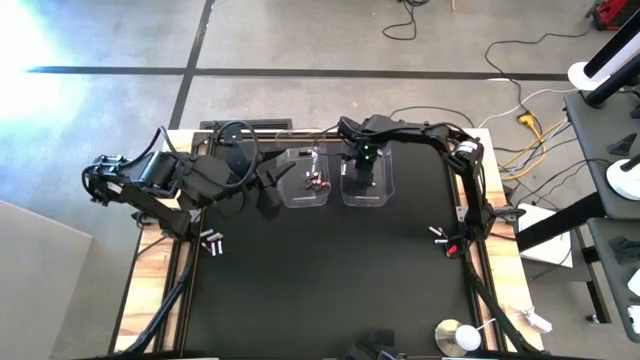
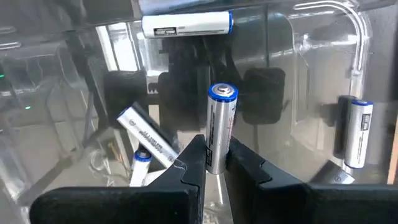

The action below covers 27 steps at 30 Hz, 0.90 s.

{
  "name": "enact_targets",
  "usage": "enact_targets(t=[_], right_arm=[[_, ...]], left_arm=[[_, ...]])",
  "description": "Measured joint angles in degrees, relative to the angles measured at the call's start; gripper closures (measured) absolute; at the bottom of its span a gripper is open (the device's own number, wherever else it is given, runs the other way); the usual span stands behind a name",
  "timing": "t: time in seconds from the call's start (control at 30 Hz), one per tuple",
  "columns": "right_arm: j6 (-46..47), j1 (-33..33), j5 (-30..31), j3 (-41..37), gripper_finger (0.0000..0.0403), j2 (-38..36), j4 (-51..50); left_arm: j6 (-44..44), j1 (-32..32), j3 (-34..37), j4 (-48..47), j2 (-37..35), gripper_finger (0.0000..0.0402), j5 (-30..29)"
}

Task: Sort batteries
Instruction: Put the white battery into the right transparent bin

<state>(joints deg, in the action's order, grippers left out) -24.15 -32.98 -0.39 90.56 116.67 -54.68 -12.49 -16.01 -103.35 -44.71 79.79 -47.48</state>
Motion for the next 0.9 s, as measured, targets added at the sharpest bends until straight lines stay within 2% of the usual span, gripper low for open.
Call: enact_targets(t=[0.9], right_arm=[[1.56,-0.34,0.05,0.22,0.0369,2.99,0.18]], left_arm=[[0.0,0.0,0.0,0.09,0.0,0.0263,0.04]])
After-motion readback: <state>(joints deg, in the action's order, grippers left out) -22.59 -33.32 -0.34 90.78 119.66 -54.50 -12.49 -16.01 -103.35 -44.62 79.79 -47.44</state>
